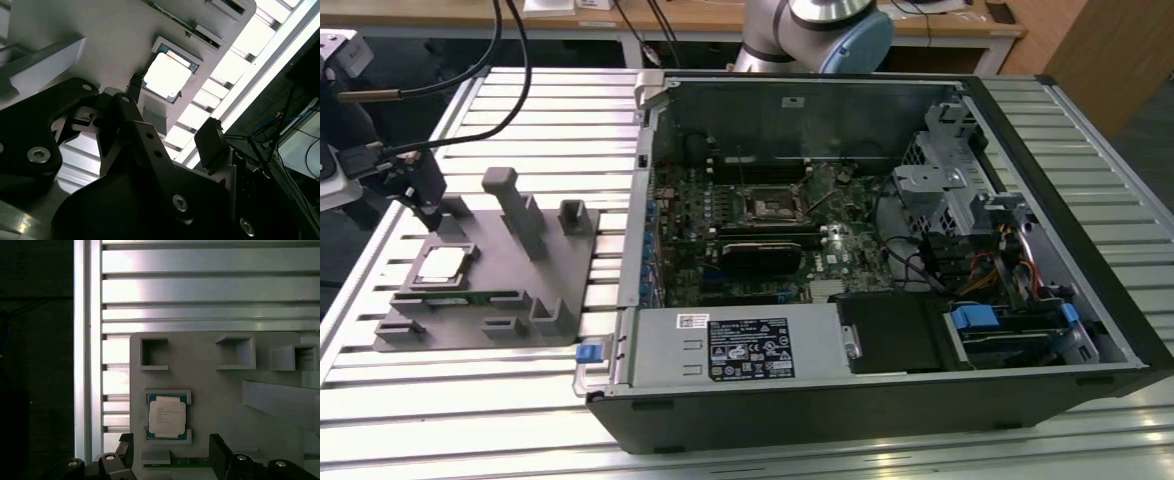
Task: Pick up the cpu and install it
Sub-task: 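Pick up the cpu and move it towards the insertion slot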
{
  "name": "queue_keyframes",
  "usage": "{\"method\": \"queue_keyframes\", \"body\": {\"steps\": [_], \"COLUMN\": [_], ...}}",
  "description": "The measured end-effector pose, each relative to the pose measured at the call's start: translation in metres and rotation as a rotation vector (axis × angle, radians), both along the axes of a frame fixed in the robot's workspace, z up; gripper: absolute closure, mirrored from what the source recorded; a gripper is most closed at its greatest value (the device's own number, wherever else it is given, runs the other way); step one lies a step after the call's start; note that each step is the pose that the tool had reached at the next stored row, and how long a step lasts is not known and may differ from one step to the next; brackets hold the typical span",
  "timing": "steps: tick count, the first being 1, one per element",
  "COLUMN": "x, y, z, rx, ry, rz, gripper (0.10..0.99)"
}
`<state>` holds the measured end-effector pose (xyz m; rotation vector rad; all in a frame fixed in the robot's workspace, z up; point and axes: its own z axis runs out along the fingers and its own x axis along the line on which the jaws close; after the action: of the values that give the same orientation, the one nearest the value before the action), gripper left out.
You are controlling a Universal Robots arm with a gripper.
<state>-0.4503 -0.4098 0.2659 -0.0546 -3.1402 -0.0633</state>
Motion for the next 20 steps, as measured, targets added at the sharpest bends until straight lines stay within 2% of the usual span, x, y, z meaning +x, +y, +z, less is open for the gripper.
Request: {"method": "queue_keyframes", "body": {"steps": [20], "x": [0.0], "y": [0.0], "z": [-0.0058], "rx": [0.0], "ry": [0.0], "rz": [0.0], "gripper": [0.38]}}
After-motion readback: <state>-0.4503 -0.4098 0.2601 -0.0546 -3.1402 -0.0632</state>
